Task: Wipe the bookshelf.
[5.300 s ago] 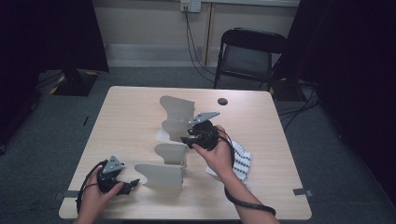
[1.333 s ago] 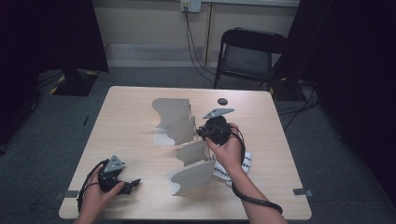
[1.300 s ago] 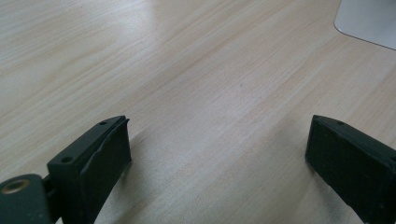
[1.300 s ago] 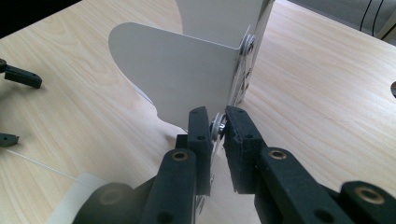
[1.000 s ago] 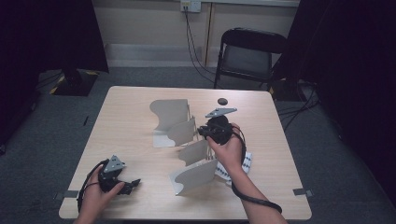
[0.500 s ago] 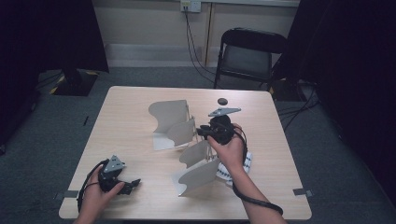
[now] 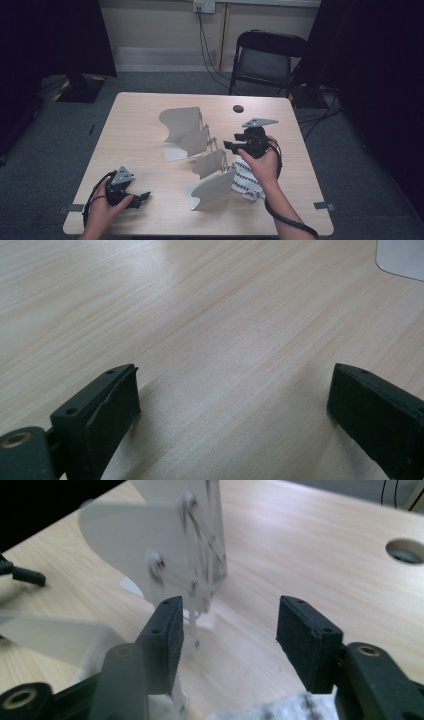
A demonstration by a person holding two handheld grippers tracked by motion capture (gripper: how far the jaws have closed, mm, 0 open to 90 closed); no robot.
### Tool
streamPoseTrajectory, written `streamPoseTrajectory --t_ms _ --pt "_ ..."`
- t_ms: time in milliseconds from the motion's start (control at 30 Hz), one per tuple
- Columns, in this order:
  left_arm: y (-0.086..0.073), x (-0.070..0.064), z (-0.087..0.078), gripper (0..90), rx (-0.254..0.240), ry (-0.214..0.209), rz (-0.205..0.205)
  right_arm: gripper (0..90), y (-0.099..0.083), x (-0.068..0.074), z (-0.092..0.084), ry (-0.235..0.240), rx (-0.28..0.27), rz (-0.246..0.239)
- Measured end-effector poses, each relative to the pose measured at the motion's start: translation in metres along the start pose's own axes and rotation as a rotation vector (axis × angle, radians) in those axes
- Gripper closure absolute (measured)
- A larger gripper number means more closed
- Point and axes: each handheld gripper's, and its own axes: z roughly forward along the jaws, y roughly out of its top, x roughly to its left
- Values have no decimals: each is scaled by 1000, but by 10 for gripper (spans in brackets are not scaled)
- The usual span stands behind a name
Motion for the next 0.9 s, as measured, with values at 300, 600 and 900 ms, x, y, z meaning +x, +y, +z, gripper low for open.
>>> streamPoseTrajectory --t_ms 300,600,900 --pt "1 0 1 53 6 3 5 392 -46 -26 12 -95 136 -28" --pt "1 0 1 52 7 3 5 357 -90 -45 22 -141 218 -18" --pt "1 0 1 52 7 4 6 634 -95 -40 24 -180 254 -91"
